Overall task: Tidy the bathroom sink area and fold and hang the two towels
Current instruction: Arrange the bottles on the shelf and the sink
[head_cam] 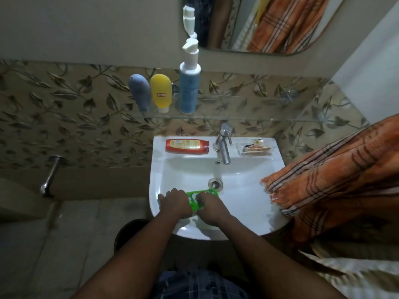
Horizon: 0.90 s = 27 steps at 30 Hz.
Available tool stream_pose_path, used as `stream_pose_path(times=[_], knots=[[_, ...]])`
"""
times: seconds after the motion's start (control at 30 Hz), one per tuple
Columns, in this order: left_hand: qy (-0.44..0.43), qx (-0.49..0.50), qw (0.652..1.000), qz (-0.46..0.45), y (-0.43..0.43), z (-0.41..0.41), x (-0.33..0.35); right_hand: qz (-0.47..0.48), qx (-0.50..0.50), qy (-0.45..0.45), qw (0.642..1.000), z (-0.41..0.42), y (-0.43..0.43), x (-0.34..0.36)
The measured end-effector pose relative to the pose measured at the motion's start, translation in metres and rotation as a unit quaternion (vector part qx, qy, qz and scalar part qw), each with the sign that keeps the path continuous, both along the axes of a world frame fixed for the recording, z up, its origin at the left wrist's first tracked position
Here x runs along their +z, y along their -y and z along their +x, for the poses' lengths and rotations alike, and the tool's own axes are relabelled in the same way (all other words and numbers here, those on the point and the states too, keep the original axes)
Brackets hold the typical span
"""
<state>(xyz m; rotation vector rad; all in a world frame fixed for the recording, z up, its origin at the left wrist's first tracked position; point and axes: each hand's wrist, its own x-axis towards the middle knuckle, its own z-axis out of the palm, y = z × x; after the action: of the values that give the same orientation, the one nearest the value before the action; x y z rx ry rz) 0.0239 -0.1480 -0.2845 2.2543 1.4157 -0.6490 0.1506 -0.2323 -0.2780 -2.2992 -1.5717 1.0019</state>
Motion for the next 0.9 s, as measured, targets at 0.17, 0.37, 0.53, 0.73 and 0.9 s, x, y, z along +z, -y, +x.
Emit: stream_pose_path(times=[0.17, 0.37, 0.53, 0.73, 0.9], knots=[[-0.004, -0.163, 0.978, 0.130, 0.000, 0.014, 0.025, 0.023, -0.017, 0.019, 0.999, 0.013, 0.011, 0.005], [0.009, -0.468, 0.858, 0.212, -0.014, 0.054, 0.099, 0.038, -0.075, 0.032, 0.996, 0.032, 0.020, 0.017], [0.035, -0.554, 0.755, 0.349, -0.011, 0.082, 0.154, 0.147, -0.228, 0.090, 0.958, 0.028, 0.027, 0.027], [0.406, -0.366, 0.703, 0.455, 0.007, 0.088, 0.184, 0.267, -0.383, 0.001, 0.884, 0.057, 0.027, 0.086], [0.522, -0.052, 0.837, 0.155, 0.028, 0.116, 0.201, 0.320, -0.388, 0.056, 0.862, 0.082, 0.022, 0.133]])
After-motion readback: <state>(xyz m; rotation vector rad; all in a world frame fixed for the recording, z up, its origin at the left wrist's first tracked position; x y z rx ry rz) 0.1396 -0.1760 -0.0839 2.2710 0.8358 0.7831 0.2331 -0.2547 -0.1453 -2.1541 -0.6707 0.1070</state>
